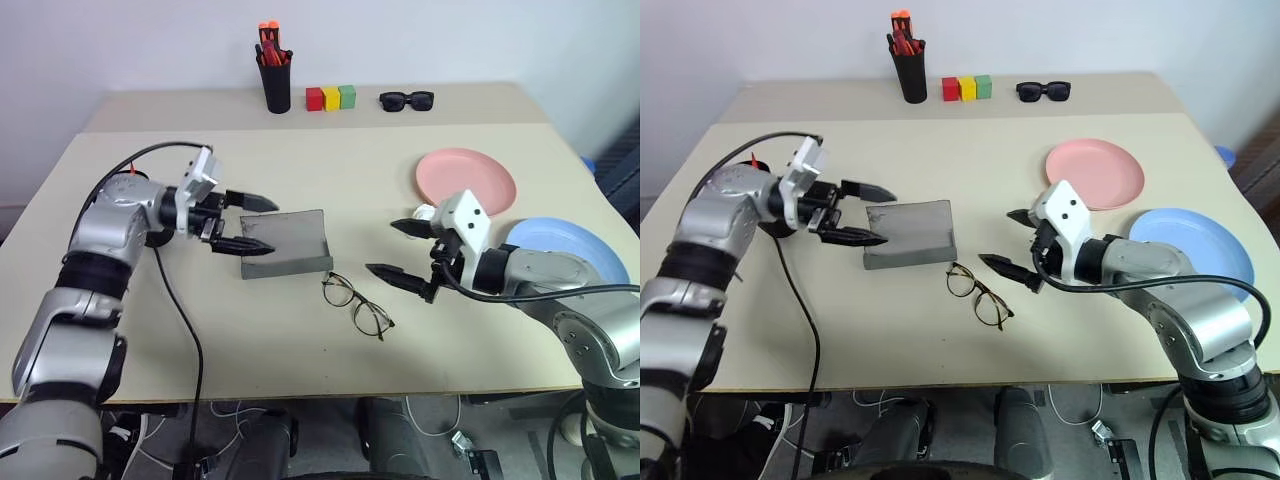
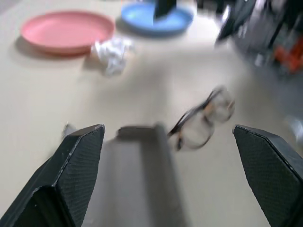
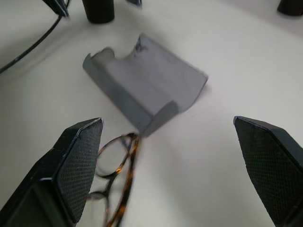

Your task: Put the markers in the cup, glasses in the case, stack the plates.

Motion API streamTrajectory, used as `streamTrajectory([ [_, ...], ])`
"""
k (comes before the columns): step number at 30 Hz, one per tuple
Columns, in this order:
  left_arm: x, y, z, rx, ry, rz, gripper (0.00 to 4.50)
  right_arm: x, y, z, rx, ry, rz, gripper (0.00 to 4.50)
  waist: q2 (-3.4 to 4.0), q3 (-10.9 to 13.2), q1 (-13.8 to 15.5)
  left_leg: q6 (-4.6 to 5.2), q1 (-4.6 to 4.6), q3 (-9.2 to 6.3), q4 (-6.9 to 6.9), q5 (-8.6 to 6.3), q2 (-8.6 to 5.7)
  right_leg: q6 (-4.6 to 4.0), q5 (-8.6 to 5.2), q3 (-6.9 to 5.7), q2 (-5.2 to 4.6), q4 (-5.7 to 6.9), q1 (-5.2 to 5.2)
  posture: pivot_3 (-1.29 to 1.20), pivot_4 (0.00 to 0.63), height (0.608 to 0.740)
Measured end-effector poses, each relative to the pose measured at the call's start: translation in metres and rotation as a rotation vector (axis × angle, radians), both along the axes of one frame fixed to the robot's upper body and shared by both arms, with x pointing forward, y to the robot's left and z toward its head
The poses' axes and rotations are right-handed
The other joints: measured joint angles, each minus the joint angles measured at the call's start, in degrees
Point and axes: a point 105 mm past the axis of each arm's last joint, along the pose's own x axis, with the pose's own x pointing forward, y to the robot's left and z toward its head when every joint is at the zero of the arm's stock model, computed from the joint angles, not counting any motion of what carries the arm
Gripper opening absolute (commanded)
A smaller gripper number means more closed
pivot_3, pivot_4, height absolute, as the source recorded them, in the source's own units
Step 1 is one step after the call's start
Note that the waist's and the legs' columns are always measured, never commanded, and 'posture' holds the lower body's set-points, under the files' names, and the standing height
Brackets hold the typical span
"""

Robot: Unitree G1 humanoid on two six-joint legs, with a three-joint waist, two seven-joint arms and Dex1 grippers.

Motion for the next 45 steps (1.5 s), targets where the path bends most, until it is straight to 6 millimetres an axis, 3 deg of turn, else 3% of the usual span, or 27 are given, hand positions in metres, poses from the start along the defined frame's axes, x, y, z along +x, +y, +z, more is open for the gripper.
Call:
streamTrajectory([
  [3,-0.017,0.001,-0.007,-0.025,0.079,0.029,4.45,-0.004,0.014,0.004,-0.014,0.011,0.019,4.5,0.01,0.0,0.05,-0.01,-0.01,-0.09,0.01,0.01,0.01,-0.01,0.0,0.0,0.0,0.02,0.01,0.0,0.15,0.74],
  [9,-0.041,0.014,-0.009,-0.052,0.11,0.127,4.45,0.003,0.011,-0.04,-0.177,0.163,-0.075,4.5,0.01,0.01,1.15,-0.02,-0.01,0.07,0.02,0.01,0.0,-0.02,0.01,0.0,0.0,-0.02,0.02,0.0,0.15,0.74],
  [14,-0.056,0.025,-0.015,-0.067,0.103,0.191,4.45,0.004,0.01,-0.058,-0.255,0.21,-0.111,4.5,0.01,0.01,1.08,-0.02,0.01,0.12,-0.04,0.01,0.02,-0.03,0.0,0.02,-0.01,-0.07,0.01,0.0,0.15,0.74],
  [21,-0.063,0.029,-0.014,-0.065,0.087,0.223,4.45,0.004,0.014,-0.058,-0.232,0.25,-0.119,4.5,0.01,0.01,1.18,-0.02,0.04,0.16,-0.04,0.01,0.01,-0.04,0.01,0.02,-0.01,-0.1,0.05,0.0,0.15,0.74],
  [24,-0.064,0.027,-0.016,-0.073,0.085,0.216,4.5,0.002,0.017,-0.061,-0.228,0.266,-0.107,3.71,0.02,0.01,1.13,-0.02,0.04,0.16,-0.07,0.01,0.02,-0.04,0.01,0.02,0.0,-0.1,0.03,0.0,0.15,0.74],
  [26,-0.064,0.026,-0.016,-0.074,0.075,0.214,4.5,0.0,0.016,-0.066,-0.235,0.283,-0.106,3.71,0.01,0.01,1.14,-0.02,0.03,0.18,-0.06,0.01,0.02,-0.04,0.01,0.02,-0.01,-0.11,0.03,0.0,0.15,0.74],
  [30,-0.065,0.026,-0.016,-0.074,0.068,0.211,4.5,0.001,0.009,-0.076,-0.259,0.319,-0.121,2.45,0.02,0.01,1.14,-0.02,0.04,0.21,-0.06,0.01,0.02,-0.04,0.01,0.03,0.0,-0.11,0.03,0.0,0.15,0.74],
  [39,-0.067,0.03,-0.024,-0.075,0.058,0.208,4.5,0.001,0.008,-0.076,-0.264,0.321,-0.108,2.45,0.02,0.01,1.12,-0.02,0.04,0.23,-0.09,0.01,0.03,-0.04,0.01,0.04,-0.01,-0.12,0.03,0.0,0.15,0.74],
  [42,-0.066,0.031,-0.025,-0.082,0.051,0.209,4.5,0.0,0.008,-0.078,-0.27,0.326,-0.101,1.54,0.02,0.01,1.13,-0.02,0.04,0.23,-0.09,0.01,0.03,-0.04,0.01,0.04,0.0,-0.13,0.03,0.0,0.15,0.74],
  [45,-0.066,0.032,-0.026,-0.082,0.051,0.204,4.5,-0.003,0.01,-0.081,-0.267,0.327,-0.082,0.03,0.02,0.01,1.13,-0.02,0.05,0.23,-0.09,0.01,0.03,-0.04,0.01,0.04,-0.01,-0.14,0.03,0.0,0.15,0.74],
])
